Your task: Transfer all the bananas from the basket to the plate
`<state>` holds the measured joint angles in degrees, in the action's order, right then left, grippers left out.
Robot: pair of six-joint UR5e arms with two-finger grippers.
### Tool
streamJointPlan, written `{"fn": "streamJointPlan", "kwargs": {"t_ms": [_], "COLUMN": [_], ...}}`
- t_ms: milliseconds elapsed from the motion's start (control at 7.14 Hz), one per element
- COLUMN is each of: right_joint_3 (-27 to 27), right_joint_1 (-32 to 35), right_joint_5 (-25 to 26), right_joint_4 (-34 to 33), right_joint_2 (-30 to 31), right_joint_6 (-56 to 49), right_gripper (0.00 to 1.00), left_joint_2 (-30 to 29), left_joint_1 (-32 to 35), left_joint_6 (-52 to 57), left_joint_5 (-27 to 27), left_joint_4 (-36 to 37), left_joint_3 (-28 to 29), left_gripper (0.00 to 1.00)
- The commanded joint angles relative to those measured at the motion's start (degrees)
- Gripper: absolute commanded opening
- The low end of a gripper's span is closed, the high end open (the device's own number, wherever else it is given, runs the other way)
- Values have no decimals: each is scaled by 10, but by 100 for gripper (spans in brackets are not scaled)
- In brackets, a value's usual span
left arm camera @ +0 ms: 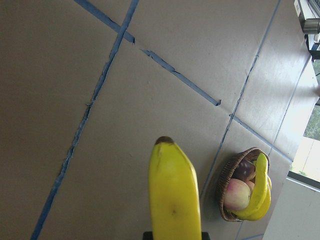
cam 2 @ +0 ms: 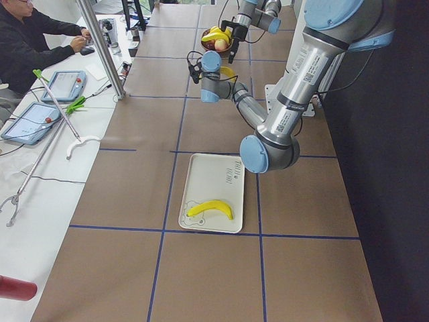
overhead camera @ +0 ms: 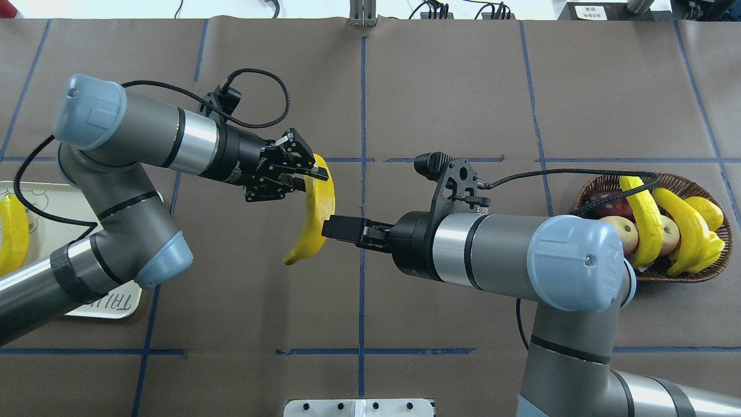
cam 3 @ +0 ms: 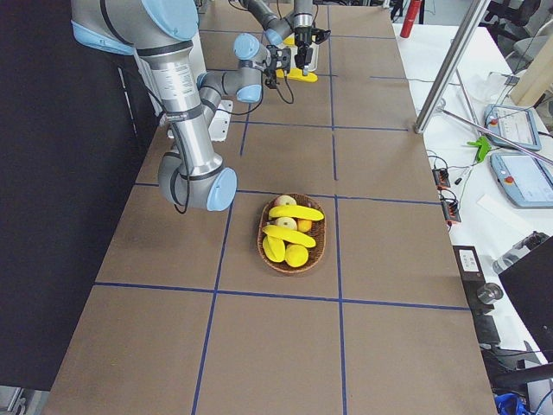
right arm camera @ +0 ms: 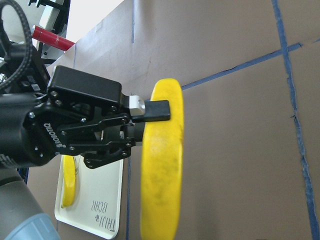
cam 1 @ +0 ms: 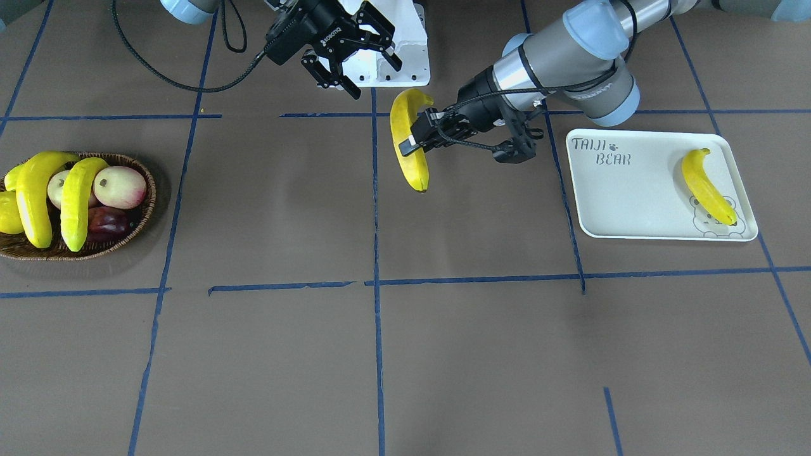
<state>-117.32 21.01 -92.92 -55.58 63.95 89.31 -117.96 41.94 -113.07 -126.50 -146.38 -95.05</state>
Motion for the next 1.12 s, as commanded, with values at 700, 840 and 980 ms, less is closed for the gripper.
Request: {"fn": "streamJointPlan", "kwargs": {"t_ms": [700,840,980], "right_joint_3": [0,0,0], "right_joint_1": [97,100,102], "right_joint_5": [-44,-44,-44], "right_joint_4": [-74,-74,-74], "right_joint_2": [20,21,25], "right_joint_6": [-55,-55,-55], "right_gripper": [100,100,100], "left_joint_2": [368,382,386], "left_joint_1": [127,128,128], "left_joint_6": [456,457,457], "left_joint_5": [56,56,62], "left_joint_4": [3,-3,-5], "left_joint_3": [-11,-12,-11], "left_gripper": [0,11,97]}}
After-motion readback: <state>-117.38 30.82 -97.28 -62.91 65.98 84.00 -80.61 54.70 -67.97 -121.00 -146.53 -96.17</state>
